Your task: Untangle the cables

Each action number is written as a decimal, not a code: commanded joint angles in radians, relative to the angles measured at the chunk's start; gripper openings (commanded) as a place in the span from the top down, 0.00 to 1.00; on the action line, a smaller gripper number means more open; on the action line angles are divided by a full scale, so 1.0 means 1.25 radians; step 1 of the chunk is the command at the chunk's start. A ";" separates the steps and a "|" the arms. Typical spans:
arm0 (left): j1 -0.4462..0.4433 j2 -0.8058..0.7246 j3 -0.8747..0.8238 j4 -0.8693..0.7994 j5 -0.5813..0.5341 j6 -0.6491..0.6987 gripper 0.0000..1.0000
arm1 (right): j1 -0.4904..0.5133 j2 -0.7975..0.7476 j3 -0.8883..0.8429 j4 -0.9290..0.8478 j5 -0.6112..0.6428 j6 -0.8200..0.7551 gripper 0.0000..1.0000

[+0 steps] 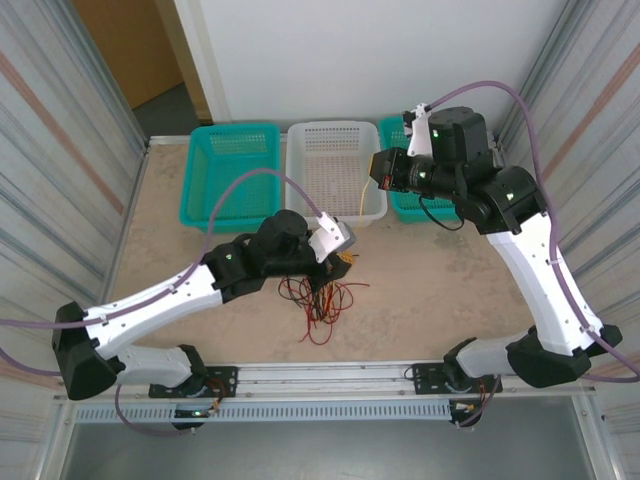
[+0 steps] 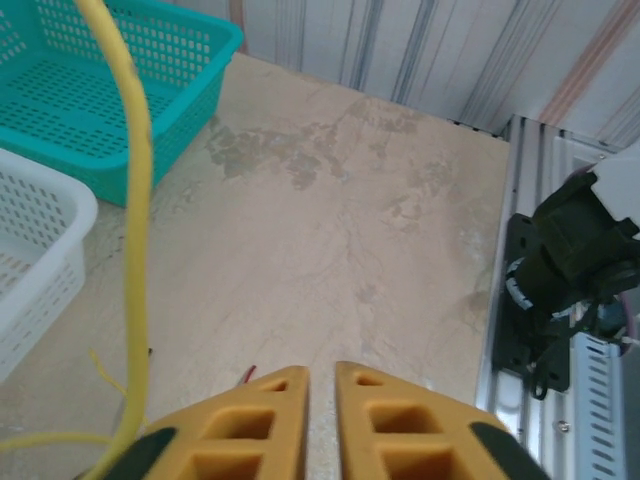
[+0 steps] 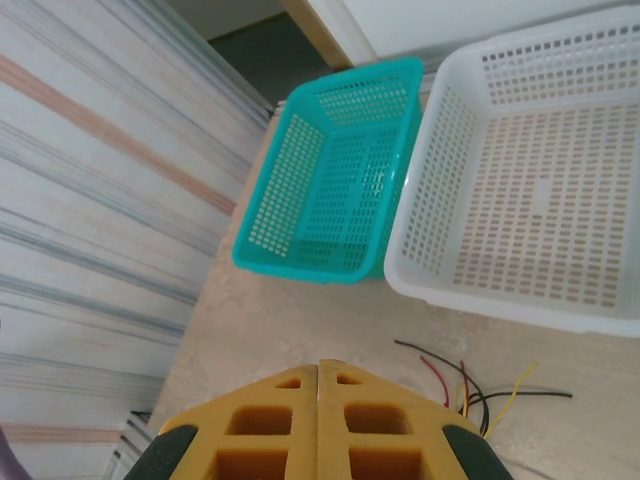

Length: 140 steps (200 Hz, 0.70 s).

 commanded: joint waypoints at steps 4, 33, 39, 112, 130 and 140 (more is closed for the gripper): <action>-0.001 -0.020 -0.022 0.048 -0.060 0.000 0.97 | -0.006 -0.022 -0.042 0.036 -0.029 0.029 1.00; 0.016 -0.030 -0.033 0.052 -0.104 -0.023 1.00 | -0.029 -0.034 -0.072 0.052 -0.041 0.043 0.98; 0.028 -0.031 -0.034 0.048 -0.107 -0.038 1.00 | -0.035 -0.040 -0.082 0.051 -0.031 0.044 0.88; 0.510 -0.087 -0.009 -0.031 0.051 -0.274 1.00 | -0.221 -0.112 -0.288 -0.003 0.071 0.061 0.25; 0.593 -0.066 0.026 -0.031 0.148 -0.300 1.00 | -0.236 -0.091 -0.287 -0.031 0.082 0.052 0.25; 0.593 -0.056 0.040 -0.037 0.166 -0.291 1.00 | -0.232 -0.079 -0.290 -0.052 0.091 0.051 0.27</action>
